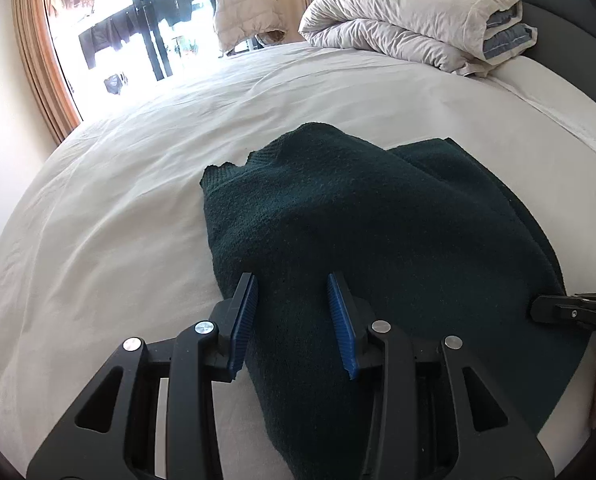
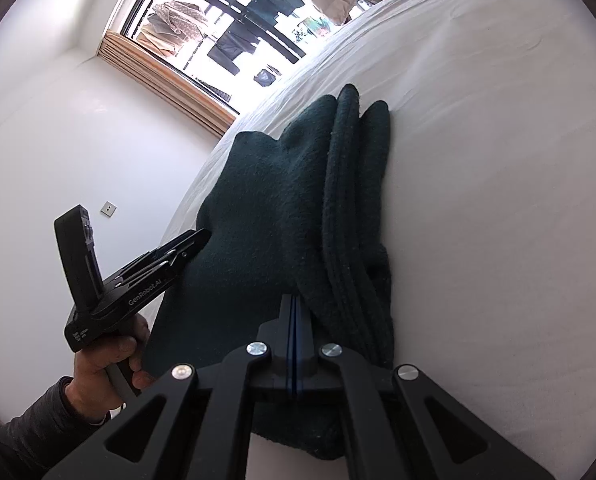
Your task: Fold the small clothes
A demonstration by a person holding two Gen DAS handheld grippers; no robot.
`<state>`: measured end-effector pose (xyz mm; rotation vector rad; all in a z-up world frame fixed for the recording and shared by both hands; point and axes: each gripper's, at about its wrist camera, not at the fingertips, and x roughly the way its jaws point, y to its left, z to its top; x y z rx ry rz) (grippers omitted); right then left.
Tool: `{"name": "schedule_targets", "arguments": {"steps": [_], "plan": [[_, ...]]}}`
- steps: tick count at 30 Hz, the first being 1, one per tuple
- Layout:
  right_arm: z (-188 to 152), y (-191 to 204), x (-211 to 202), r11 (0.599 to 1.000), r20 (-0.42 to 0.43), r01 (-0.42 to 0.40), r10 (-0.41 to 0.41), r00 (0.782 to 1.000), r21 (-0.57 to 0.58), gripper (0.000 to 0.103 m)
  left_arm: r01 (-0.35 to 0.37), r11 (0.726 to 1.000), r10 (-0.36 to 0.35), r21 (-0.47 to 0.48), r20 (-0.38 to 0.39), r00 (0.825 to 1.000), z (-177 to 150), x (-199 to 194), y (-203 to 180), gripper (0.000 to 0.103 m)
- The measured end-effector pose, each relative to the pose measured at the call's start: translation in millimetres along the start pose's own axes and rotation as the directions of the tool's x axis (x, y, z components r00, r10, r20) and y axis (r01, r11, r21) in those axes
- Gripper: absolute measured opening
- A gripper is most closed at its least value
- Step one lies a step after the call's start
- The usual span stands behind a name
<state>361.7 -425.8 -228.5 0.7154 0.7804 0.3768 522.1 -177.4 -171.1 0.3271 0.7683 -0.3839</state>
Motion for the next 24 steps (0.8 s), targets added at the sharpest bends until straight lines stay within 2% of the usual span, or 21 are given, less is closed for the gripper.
{"name": "schedule_targets", "arguments": {"steps": [2,5,9,16,24], "plan": [[-1.5,1.9,-1.1,1.000,0.002,0.007,-0.007,1.000,-0.004,0.000,-0.032,0.999,0.032,0.030,0.001,0.999,-3.0,-12.5,-9.9,0.036],[-2.6,6.1,-2.0,0.999,0.008,0.033,-0.033,0.999,-0.018,0.000,-0.043,0.996,0.044,0.073,-0.002,0.999,-18.7,-26.8,-22.1,0.034],[-4.6,8.7,-3.4,0.998,0.013,0.061,-0.061,0.998,-0.030,0.000,-0.025,0.998,0.026,0.050,-0.017,1.000,-33.8,-37.1,-21.0,0.034],[-3.9,10.3,-4.3,0.996,0.027,0.087,-0.086,0.996,-0.027,0.000,-0.018,0.998,0.023,0.066,-0.065,0.998,-55.6,-42.3,-22.6,0.035],[-7.1,6.8,-10.3,0.998,0.043,0.059,-0.060,0.997,0.021,0.000,-0.005,0.999,0.010,0.048,-0.084,0.996,-68.7,-41.9,-20.4,0.036]]}}
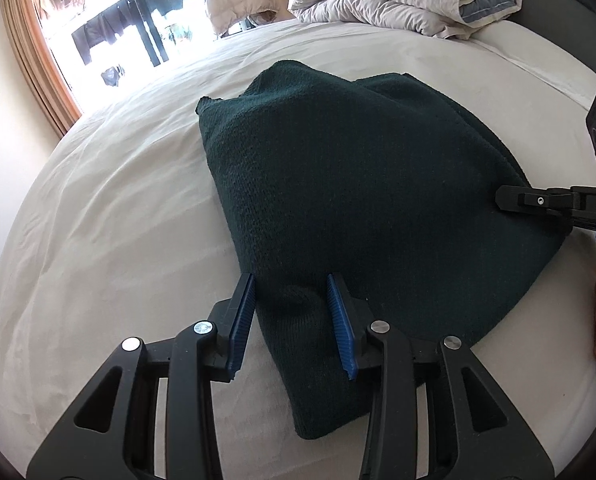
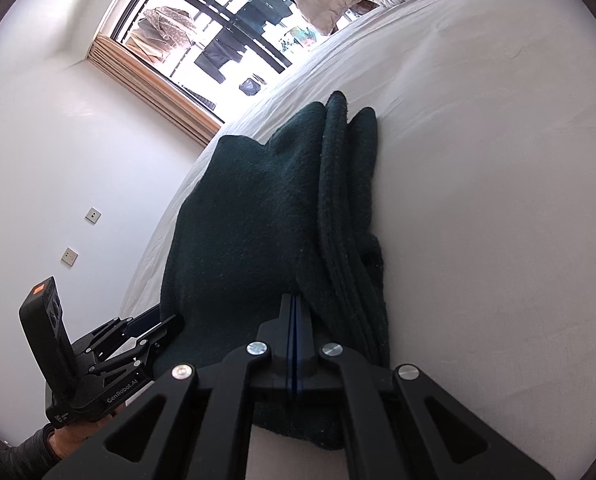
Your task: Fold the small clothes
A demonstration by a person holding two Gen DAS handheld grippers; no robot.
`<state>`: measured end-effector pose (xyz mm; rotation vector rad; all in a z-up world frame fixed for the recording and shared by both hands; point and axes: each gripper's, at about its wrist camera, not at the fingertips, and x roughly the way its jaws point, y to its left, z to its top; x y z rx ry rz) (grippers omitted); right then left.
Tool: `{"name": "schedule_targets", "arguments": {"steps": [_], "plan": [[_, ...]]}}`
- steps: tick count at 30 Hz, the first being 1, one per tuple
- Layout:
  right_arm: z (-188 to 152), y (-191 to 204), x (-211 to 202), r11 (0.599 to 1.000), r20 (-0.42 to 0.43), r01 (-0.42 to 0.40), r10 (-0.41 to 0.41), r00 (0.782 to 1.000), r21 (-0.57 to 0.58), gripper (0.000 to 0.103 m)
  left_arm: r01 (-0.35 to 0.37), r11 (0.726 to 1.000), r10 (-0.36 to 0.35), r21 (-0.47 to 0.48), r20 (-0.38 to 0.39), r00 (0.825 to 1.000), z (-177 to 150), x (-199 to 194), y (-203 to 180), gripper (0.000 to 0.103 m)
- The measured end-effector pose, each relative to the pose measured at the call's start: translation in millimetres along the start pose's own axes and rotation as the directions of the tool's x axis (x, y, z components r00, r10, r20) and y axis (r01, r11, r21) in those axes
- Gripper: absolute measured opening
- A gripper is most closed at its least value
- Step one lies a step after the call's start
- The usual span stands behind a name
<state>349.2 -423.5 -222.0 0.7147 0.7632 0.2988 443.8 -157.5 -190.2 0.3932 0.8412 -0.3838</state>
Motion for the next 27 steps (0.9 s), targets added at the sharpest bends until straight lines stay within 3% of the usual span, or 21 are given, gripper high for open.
{"name": "schedule_targets", "arguments": {"steps": [10,12,14,17,18,19,21,23,27], "plan": [[-14.8,-7.8,-29.3,0.998,0.047,-0.031,0.029,0.998,0.058,0.000,0.044,0.998,-0.043,-0.036,0.008,0.999,-12.9,-4.8,10.2,0.036],[-18.0,-10.3,-38.0,0.997,0.053,-0.037,0.034,0.998,0.067,0.000,0.069,0.996,-0.068,-0.053,0.014,0.998,-18.1,-8.7,15.7,0.038],[-19.9,-9.8,-48.8,0.997,0.065,-0.045,0.041,0.997,0.065,0.005,0.114,0.989,-0.113,-0.098,0.020,0.993,-24.9,-14.6,26.3,0.046],[-19.5,-1.6,-70.7,0.999,0.107,-0.013,0.009,0.994,0.033,0.033,0.169,0.969,-0.162,-0.180,0.055,0.985,-34.7,-31.1,48.9,0.060],[-16.6,0.3,-77.6,1.000,0.123,-0.008,0.004,0.992,0.030,0.050,0.181,0.962,-0.168,-0.204,0.077,0.983,-37.3,-38.0,58.1,0.062],[-12.4,0.4,-84.3,0.999,0.145,-0.023,0.019,0.989,0.031,0.054,0.188,0.955,-0.170,-0.229,0.096,0.981,-38.5,-43.1,67.5,0.067],[0.5,-1.0,-90.4,0.999,0.166,-0.031,0.023,0.986,0.042,0.055,0.233,0.929,-0.205,-0.288,0.123,0.971,-37.1,-45.8,85.9,0.077],[17.1,0.6,-82.6,0.999,0.142,-0.021,0.015,0.990,0.043,0.058,0.302,0.884,-0.276,-0.356,0.125,0.953,-30.5,-37.5,102.2,0.078],[50.4,7.3,-38.6,1.000,0.002,0.011,-0.011,1.000,0.023,0.058,0.394,0.803,-0.389,-0.448,0.108,0.915,-14.4,-6.7,116.3,0.078]]}}
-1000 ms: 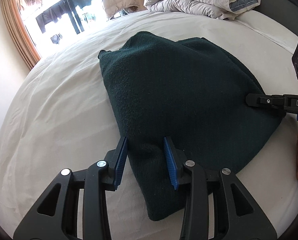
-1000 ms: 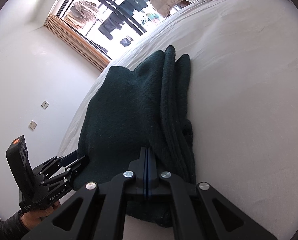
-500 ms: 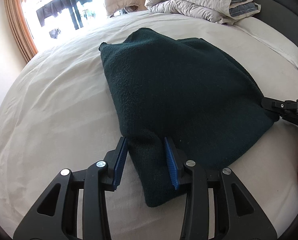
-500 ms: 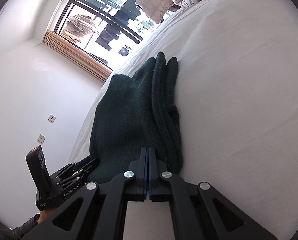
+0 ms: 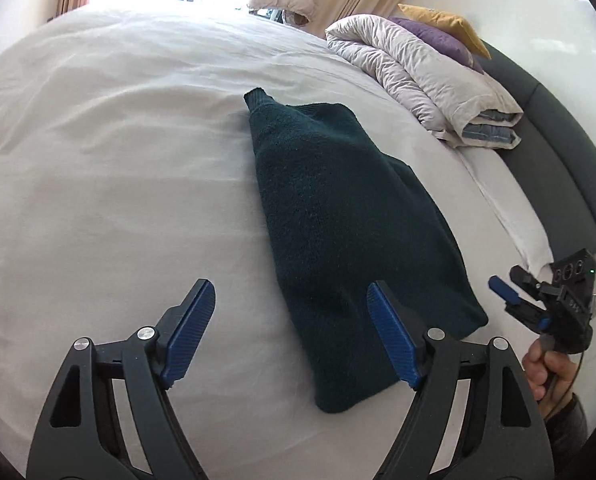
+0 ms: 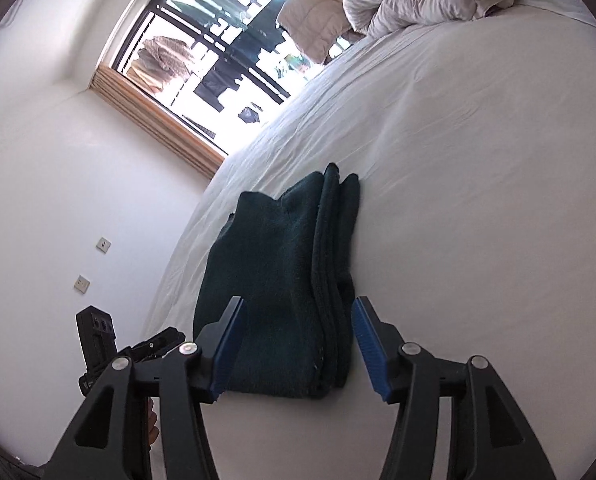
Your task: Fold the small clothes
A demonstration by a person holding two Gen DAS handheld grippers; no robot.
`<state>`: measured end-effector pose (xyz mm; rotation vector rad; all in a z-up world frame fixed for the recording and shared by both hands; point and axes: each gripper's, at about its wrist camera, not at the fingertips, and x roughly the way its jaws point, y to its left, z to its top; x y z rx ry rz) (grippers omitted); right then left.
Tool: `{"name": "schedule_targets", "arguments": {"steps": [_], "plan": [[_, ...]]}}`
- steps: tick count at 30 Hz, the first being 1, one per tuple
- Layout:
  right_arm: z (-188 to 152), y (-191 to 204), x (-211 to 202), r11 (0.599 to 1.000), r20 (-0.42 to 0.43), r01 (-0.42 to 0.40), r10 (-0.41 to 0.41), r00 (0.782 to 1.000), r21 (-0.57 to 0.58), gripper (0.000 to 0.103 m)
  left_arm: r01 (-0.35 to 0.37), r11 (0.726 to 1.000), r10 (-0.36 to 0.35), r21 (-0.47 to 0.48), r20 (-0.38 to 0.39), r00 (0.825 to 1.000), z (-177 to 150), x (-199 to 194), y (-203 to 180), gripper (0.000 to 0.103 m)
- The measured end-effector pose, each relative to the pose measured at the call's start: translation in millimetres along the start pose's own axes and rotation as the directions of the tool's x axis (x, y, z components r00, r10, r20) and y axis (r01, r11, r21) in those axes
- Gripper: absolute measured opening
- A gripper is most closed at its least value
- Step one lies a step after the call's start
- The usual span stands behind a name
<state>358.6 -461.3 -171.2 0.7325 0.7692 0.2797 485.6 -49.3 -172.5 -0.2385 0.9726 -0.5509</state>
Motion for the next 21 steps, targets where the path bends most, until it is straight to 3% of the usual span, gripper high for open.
{"name": "schedule_targets", "arguments": {"steps": [2,6,12,15,21], "plan": [[10.6,-3.1,19.1,0.999,-0.041,0.038,-0.037,0.998,0.015,0.058,0.016,1.000,-0.017,-0.025,-0.036,0.999,10.1,17.9,-0.7,0.078],[22.4,-13.7,46.0,0.997,-0.090,0.030,-0.023,0.996,0.076,0.060,0.076,0.993,-0.085,-0.088,-0.103,0.991,19.3,46.4,2.2,0.078],[23.3,-12.7,69.5,0.997,-0.145,0.049,-0.040,0.989,0.056,0.060,0.087,0.994,-0.095,-0.063,-0.136,0.986,28.5,75.8,-9.0,0.074],[25.4,-12.0,78.2,0.997,-0.161,0.063,-0.053,0.986,0.055,0.052,0.071,0.997,-0.076,-0.038,-0.151,0.986,32.1,87.9,-15.6,0.070],[19.8,10.7,88.2,0.991,-0.170,0.128,-0.131,0.977,-0.029,0.036,0.072,0.997,-0.077,-0.038,-0.148,0.986,33.7,93.4,-19.3,0.049]]}}
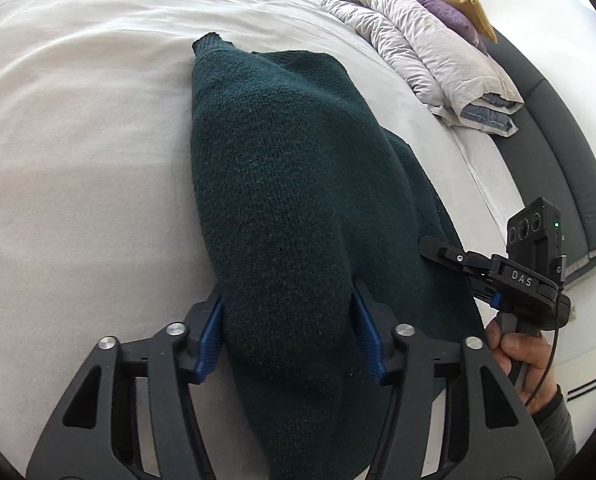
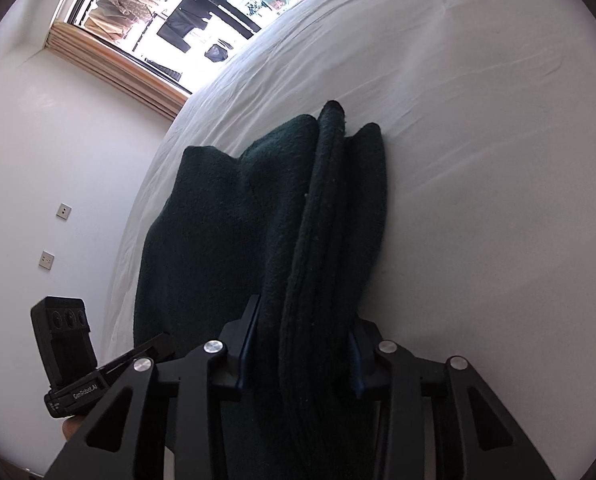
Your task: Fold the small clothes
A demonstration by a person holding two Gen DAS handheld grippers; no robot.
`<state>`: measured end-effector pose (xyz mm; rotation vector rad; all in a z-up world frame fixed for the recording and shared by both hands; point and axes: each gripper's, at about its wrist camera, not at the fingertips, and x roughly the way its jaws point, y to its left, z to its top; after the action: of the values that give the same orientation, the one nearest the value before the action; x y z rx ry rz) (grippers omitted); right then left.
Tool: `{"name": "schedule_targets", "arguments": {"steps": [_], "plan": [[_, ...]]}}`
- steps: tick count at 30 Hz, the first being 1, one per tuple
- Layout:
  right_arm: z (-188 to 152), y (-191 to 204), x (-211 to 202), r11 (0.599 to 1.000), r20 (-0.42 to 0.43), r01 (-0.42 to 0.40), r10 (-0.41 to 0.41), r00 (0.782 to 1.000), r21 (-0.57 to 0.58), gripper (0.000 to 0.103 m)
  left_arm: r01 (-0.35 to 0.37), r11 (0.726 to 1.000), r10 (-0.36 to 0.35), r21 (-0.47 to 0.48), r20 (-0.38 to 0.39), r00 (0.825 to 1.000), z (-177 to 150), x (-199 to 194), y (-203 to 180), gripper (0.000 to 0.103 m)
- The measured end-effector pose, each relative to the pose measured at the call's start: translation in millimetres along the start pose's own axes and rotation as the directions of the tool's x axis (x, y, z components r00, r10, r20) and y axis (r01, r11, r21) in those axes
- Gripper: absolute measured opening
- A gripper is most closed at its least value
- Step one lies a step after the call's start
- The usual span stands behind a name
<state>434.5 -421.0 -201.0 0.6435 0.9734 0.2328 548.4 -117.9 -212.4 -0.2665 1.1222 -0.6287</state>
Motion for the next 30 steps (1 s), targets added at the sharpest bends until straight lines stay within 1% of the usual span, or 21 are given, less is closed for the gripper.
{"name": "schedule_targets", "arguments": {"steps": [1,3,6,9,12,14,17,20,21,23,25,28,30], "plan": [[-0.9,4.9,-1.9,1.000,0.006,0.016,-0.016,1.000,-0.015,0.034,-0.002,1.000,0.002,0.008,0.006,1.000,0.7,-0.9,-2.5,0.045],[-3.8,14.4,-9.1,0.999,0.026,0.036,-0.035,0.999,-0.039,0.032,-0.002,1.000,0.002,0.016,0.015,1.000,1.3,-6.3,-5.0,0.040],[-10.8,36.3,-25.4,0.996,0.058,0.035,-0.030,0.998,-0.083,0.030,0.014,0.999,-0.015,0.030,0.042,0.999,-1.6,-24.6,-13.3,0.037],[-26.2,64.8,-44.7,0.992,0.081,0.006,0.005,0.997,-0.128,0.030,0.006,0.999,-0.008,0.040,0.068,0.998,-11.3,-54.8,-19.9,0.037],[-54.3,90.5,-60.1,0.988,0.085,-0.044,0.057,0.995,-0.147,0.030,0.010,1.000,-0.012,0.023,0.093,0.996,-27.5,-95.3,-15.8,0.037],[-75.7,106.1,-68.3,0.984,0.081,-0.077,0.091,0.992,-0.159,0.030,-0.007,0.999,0.002,0.039,0.112,0.994,-42.5,-123.3,-15.9,0.037],[-114.8,128.7,-76.1,0.978,0.067,-0.123,0.136,0.988,-0.167,0.030,-0.038,0.998,0.031,0.052,0.132,0.991,-76.0,-164.9,-13.3,0.037],[-159.0,148.5,-79.1,0.973,0.044,-0.138,0.148,0.988,-0.186,0.030,-0.074,0.995,0.062,0.069,0.157,0.986,-111.9,-196.6,-12.9,0.037],[-173.4,151.0,-80.7,0.972,0.040,-0.144,0.154,0.987,-0.184,0.030,-0.085,0.994,0.073,0.071,0.159,0.985,-125.8,-205.1,-11.8,0.038],[-199.5,151.6,-83.8,0.972,0.032,-0.171,0.179,0.983,-0.161,0.030,-0.080,0.995,0.071,0.056,0.150,0.986,-155.2,-221.5,-3.3,0.038],[-220.5,149.1,-83.6,0.972,0.026,-0.182,0.188,0.982,-0.148,0.030,-0.077,0.996,0.071,0.044,0.136,0.988,-185.6,-227.7,3.8,0.038],[-247.9,144.0,-71.8,0.977,-0.003,-0.156,0.158,0.988,-0.146,0.030,-0.074,0.997,0.073,0.007,0.105,0.992,-224.9,-223.3,22.9,0.038],[-259.7,135.6,-64.6,0.981,-0.009,-0.131,0.131,0.991,-0.142,0.031,-0.080,0.997,0.081,-0.017,0.095,0.992,-246.3,-214.8,34.8,0.040]]}}
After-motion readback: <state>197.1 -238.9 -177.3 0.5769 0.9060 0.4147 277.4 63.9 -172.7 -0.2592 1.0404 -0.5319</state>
